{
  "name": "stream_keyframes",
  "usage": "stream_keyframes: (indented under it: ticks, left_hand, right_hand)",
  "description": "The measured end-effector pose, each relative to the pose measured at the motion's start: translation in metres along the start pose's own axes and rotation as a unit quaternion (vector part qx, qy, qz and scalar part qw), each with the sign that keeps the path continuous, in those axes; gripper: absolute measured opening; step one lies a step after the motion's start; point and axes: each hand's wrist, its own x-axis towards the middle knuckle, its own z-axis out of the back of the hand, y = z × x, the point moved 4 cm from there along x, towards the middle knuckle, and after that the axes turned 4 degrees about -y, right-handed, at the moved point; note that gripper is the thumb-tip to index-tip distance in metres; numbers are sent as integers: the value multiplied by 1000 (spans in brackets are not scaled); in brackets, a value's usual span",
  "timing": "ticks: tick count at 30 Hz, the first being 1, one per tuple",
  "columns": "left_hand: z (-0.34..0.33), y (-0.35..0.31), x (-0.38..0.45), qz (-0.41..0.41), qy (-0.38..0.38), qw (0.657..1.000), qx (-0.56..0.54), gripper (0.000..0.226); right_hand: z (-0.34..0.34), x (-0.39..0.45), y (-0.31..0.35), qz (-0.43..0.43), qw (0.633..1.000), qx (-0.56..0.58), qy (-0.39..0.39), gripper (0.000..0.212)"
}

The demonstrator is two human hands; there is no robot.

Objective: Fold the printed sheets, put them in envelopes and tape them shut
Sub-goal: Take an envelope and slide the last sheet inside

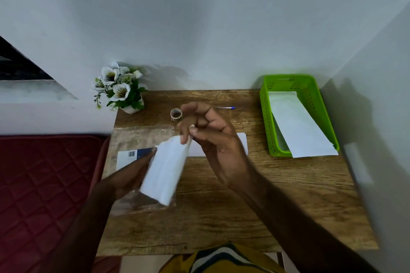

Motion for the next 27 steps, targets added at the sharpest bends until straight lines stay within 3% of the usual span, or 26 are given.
stream_keyframes:
  ticks: [4,9,12,15,19,22,24,27]
  left_hand:
    - [-1,5,4,-24,-28,997,-64,35]
    - [11,-7,10,-85,-119,985,-86,42]
    - [19,-17,10,-107,-180,978,-14,41]
    - [31,-29,16,-126,-240,961,52,27]
    - [45,-51,24,-178,-318,915,175,17]
    - [47,-68,32,-222,-353,869,267,17]
    - [46,-76,37,-243,-390,821,339,15]
    - [36,-80,38,-247,-459,751,405,34]
  right_hand:
    - [40,-17,-16,-39,995,34,-82,36]
    - [75,-37,-44,-121,968,60,-212,21]
    - [92,-48,-70,-253,913,-34,-317,30]
    - [104,-57,-89,-301,879,-166,-331,37]
    - [112,-57,-104,-288,856,-276,-330,7]
    - [114,-53,-111,-293,827,-356,-321,8]
    - [114,-51,-116,-305,829,-352,-310,9]
    - [112,-50,-125,-334,841,-287,-313,7]
